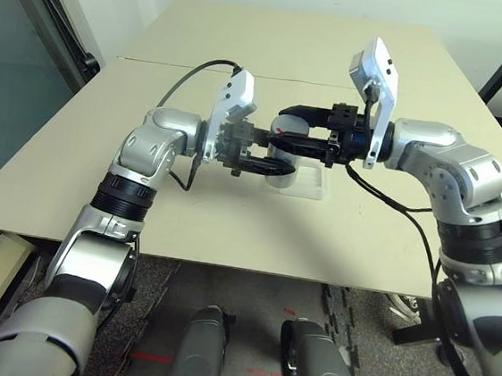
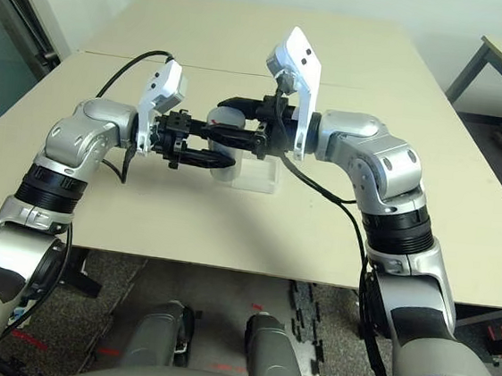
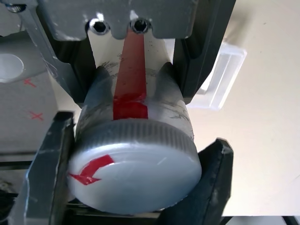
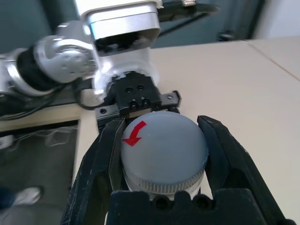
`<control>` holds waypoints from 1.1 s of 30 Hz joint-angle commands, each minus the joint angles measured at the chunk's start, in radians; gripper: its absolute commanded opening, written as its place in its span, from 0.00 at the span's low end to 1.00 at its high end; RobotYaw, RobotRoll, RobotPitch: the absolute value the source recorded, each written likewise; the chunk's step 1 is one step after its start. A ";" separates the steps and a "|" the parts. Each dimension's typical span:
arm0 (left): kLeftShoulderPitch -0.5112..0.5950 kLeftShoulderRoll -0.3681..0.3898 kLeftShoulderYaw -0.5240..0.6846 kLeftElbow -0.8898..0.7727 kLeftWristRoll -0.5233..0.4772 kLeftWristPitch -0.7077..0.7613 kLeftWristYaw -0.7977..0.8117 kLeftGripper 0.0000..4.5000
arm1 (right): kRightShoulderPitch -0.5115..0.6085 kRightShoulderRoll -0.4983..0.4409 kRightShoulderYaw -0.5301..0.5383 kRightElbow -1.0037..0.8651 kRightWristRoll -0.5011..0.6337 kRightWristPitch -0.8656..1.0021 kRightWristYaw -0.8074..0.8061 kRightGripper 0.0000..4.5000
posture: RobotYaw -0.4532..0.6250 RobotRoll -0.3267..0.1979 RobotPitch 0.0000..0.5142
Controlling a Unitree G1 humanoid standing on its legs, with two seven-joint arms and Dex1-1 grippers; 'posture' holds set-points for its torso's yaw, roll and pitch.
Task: Pour the medicine from the bottle into the box.
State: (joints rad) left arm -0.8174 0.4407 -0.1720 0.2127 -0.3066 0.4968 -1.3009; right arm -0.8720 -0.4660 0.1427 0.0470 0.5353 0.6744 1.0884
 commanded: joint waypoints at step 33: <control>0.004 -0.018 -0.017 -0.110 -0.056 0.048 0.045 0.54 | -0.157 -0.025 -0.093 0.354 -0.128 -0.249 0.295 1.00 | 0.46 0.62 0.19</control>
State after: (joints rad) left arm -0.8182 0.4246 -0.1730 0.1334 -0.3409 0.5433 -1.2359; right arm -1.0371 -0.4700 0.0953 0.4020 0.4091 0.4159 1.4428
